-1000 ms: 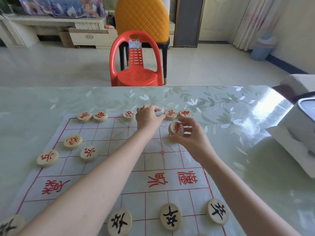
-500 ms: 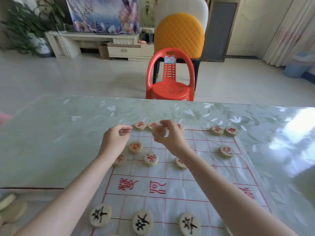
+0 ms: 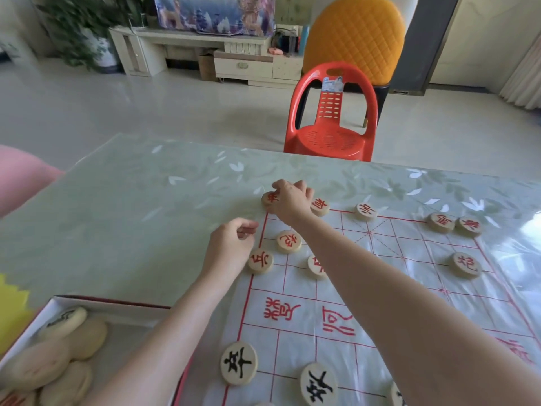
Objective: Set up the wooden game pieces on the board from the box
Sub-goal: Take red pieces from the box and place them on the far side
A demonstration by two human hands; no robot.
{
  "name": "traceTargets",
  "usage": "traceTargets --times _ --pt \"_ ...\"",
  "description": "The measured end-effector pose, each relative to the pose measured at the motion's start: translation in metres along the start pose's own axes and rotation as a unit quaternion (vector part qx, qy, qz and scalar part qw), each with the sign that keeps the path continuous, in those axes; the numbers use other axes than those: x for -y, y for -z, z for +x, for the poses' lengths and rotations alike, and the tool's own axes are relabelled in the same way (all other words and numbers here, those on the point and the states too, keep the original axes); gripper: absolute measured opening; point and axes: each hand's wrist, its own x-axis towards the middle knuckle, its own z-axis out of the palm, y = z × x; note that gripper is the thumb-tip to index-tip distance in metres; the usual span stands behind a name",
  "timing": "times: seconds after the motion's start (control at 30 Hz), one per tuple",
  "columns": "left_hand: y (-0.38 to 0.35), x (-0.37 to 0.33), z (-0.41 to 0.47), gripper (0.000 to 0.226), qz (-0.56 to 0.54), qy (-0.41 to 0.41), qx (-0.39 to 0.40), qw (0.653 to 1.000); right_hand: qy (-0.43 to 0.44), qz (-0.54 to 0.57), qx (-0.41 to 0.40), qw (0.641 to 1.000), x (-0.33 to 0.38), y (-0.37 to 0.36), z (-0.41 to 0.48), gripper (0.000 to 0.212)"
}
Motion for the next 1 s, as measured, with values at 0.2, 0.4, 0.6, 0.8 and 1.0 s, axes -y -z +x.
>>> traceTargets --times 0.2,0.4,0.6,0.8,1.0 --pt "0.017 0.004 -0.005 0.026 -0.017 0.001 -0.001 1.0 0.011 0.039 -0.01 0.999 0.006 0.007 -0.017 0.058" --pt "0.066 0.011 -0.041 0.026 -0.01 0.001 -0.012 1.0 0.095 0.092 0.032 0.991 0.034 0.02 -0.115 0.048" --pt "0.122 0.045 -0.115 0.028 0.062 -0.001 -0.023 0.998 0.169 0.102 0.106 0.974 0.082 0.006 -0.201 0.04" --pt "0.175 0.098 -0.179 0.038 0.176 -0.022 -0.084 0.981 0.178 0.108 0.18 0.961 0.127 -0.015 -0.25 0.047" --pt "0.199 0.106 -0.212 0.042 0.159 0.007 -0.124 0.979 0.187 0.101 0.211 0.954 0.169 -0.044 -0.275 0.052"
